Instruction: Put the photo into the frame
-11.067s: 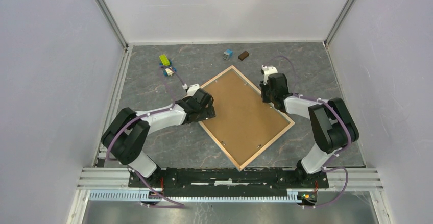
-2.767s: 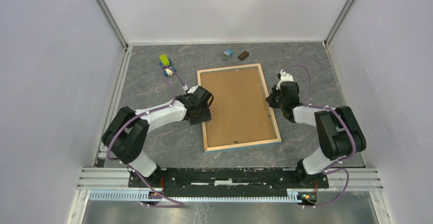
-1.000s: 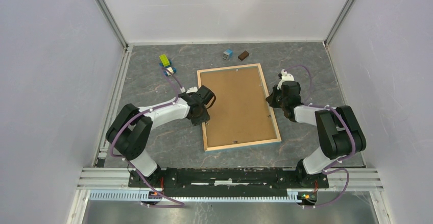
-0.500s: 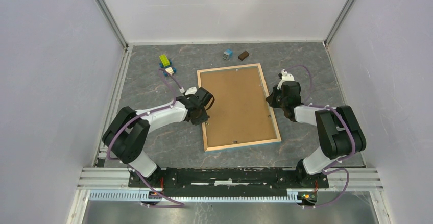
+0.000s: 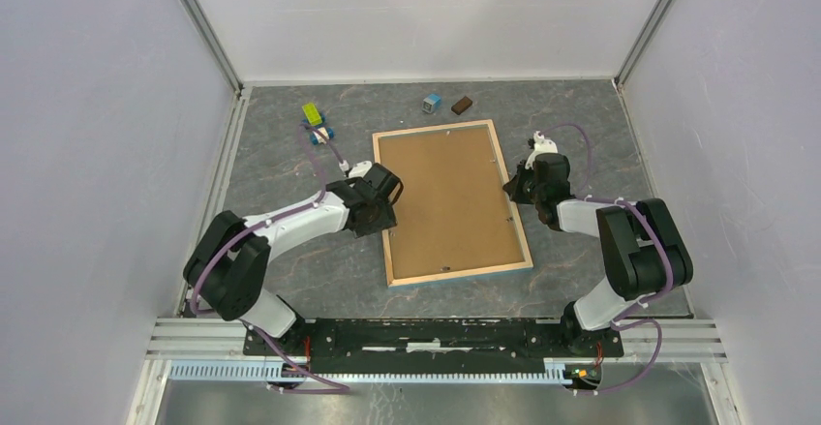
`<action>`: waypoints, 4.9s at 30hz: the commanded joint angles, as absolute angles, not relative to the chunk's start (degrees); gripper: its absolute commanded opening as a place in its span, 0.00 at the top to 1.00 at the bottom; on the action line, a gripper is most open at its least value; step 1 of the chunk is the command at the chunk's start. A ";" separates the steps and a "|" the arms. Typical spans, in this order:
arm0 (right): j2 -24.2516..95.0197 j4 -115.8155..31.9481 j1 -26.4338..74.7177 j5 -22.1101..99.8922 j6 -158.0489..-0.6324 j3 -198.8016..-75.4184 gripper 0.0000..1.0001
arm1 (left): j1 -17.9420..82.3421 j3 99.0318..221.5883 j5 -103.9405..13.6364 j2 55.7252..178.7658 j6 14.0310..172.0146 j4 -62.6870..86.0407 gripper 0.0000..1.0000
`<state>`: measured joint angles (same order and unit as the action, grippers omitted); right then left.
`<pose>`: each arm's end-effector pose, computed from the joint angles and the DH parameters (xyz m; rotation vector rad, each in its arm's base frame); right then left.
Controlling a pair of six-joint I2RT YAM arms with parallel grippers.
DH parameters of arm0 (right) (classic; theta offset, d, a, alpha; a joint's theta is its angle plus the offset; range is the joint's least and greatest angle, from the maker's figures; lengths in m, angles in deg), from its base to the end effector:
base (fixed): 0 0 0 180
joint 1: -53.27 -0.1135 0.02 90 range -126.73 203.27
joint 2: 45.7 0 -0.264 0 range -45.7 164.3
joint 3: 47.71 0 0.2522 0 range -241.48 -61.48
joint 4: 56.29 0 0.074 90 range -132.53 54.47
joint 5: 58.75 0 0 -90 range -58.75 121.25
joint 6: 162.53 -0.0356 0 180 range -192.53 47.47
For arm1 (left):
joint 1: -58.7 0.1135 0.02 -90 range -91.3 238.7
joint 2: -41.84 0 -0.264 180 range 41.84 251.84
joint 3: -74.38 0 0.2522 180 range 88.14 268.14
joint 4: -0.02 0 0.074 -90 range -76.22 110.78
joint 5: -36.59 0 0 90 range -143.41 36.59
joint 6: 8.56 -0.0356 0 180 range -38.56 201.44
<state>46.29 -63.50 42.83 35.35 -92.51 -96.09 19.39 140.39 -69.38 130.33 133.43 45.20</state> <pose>0.2945 0.0568 0.1384 0.1452 2.2249 0.3724 0.2284 -0.1744 0.1809 -0.3684 2.6462 -0.1152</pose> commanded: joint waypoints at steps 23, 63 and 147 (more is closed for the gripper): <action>26.30 -35.27 41.19 11.44 -136.01 -81.59 1.00 | 18.41 120.70 -53.71 97.09 136.72 36.39 0.00; 14.32 -50.48 34.49 16.87 -81.87 -89.43 0.02 | 14.76 121.73 -58.86 119.96 140.77 18.57 0.00; 51.52 -45.80 48.74 17.88 -84.56 -115.69 0.10 | 27.70 120.93 -53.68 124.24 131.52 14.86 0.00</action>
